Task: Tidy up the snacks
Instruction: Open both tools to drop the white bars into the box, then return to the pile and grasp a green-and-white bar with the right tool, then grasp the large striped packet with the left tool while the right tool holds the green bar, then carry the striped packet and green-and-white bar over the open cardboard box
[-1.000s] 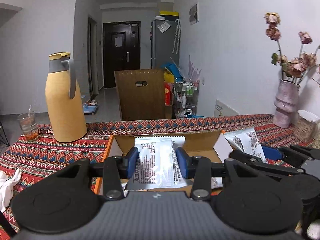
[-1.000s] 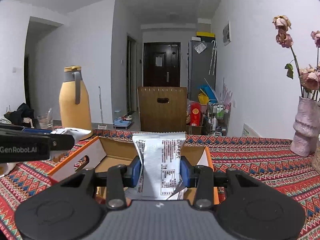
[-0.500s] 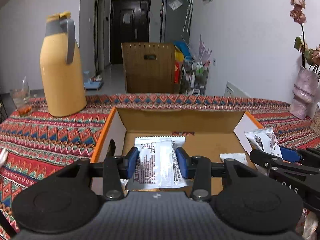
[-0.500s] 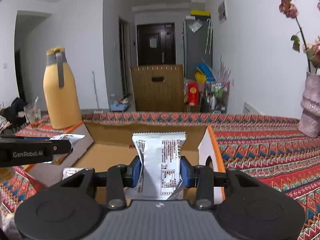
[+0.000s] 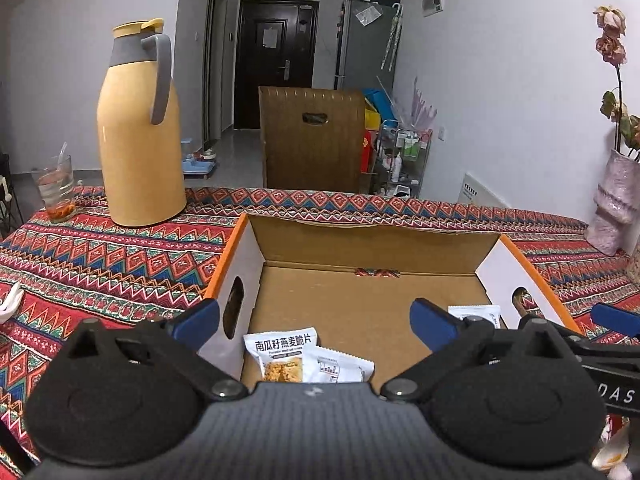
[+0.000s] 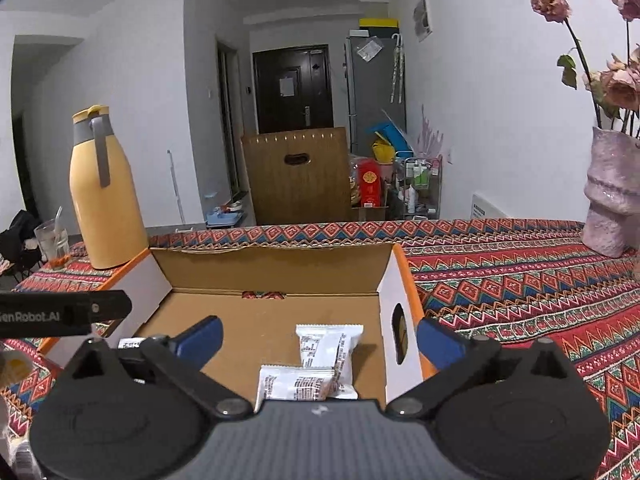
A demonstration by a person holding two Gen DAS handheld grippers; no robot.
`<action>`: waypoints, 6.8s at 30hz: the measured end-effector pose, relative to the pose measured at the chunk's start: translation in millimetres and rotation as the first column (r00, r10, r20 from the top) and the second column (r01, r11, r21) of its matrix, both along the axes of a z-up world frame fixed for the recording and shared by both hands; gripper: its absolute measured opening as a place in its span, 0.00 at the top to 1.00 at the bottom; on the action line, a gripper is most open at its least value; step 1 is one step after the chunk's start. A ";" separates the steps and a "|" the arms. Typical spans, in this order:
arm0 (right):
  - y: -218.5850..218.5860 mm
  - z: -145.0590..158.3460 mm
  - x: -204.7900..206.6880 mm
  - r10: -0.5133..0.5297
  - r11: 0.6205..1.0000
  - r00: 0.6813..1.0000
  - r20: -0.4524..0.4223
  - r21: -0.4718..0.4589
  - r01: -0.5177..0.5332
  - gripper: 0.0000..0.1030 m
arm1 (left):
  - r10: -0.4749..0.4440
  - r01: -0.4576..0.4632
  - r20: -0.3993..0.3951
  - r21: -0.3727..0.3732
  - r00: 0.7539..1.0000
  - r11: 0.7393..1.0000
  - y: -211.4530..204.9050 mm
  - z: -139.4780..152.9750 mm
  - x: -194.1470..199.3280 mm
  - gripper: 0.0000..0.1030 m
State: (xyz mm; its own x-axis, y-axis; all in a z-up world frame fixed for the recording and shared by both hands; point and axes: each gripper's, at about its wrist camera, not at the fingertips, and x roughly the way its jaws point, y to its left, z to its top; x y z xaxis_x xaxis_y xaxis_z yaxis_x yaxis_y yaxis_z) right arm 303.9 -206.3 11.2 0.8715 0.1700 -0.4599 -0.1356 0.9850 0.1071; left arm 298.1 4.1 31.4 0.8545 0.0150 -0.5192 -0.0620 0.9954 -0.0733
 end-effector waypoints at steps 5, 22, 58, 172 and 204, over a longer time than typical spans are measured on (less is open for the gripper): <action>-2.6 1.4 -2.7 -0.008 1.000 1.000 0.005 0.005 0.008 0.00 | 0.005 -0.005 0.006 0.004 1.000 1.000 -1.5 2.9 -1.8 0.00; 1.4 33.6 -55.0 0.018 1.000 0.996 0.093 -0.025 -0.015 0.00 | 0.034 -0.036 0.062 0.027 0.997 0.999 8.0 33.3 -57.7 0.00; 106.7 -24.5 -164.6 0.300 0.932 0.948 -0.108 -0.180 -0.315 0.56 | 0.049 -0.050 -0.057 -0.007 0.997 0.999 71.6 -24.7 -183.0 0.00; -16.4 -12.1 -218.9 0.026 0.999 0.997 0.068 -0.039 -0.024 0.64 | -0.019 0.035 -0.166 0.095 0.986 0.995 28.9 -38.2 -184.2 0.61; -3.1 36.3 -121.0 0.059 0.998 0.988 0.145 -0.041 -0.053 0.64 | -0.055 0.054 0.044 0.008 0.998 0.998 -8.2 48.4 -92.0 0.61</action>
State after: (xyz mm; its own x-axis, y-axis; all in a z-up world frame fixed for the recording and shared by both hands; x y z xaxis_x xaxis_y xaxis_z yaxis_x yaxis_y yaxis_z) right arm 182.9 -209.4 47.5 0.9195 0.2057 -0.3350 -0.2022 0.9783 0.0457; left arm 206.1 -4.2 79.8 0.8761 -0.0285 -0.4813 -0.0047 0.9977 -0.0676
